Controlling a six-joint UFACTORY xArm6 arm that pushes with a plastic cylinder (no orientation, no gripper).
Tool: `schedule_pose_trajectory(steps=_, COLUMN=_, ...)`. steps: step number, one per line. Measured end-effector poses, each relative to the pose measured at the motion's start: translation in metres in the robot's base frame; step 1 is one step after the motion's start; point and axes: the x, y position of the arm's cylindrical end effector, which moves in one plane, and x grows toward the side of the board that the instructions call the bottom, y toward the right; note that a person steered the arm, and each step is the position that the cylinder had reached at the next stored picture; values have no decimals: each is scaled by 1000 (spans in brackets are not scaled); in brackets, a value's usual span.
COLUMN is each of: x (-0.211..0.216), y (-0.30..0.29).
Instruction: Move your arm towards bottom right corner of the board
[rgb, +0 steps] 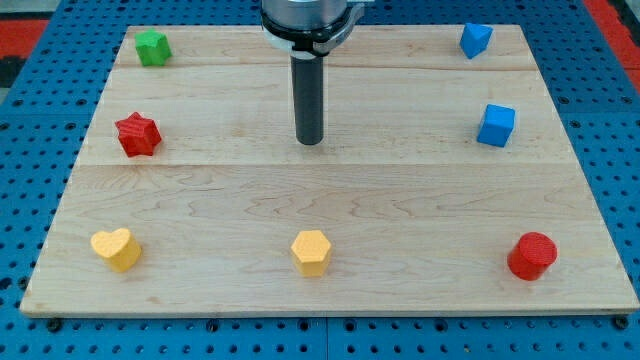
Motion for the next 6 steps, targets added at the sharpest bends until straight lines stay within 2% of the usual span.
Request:
schedule_pose_trajectory(steps=1, x=0, y=0)
schedule_pose_trajectory(steps=2, x=22, y=9)
schedule_pose_trajectory(steps=3, x=71, y=64)
schedule_pose_trajectory(steps=4, x=72, y=69)
schedule_pose_trajectory(steps=5, x=78, y=108)
schedule_pose_trajectory(steps=6, x=81, y=192)
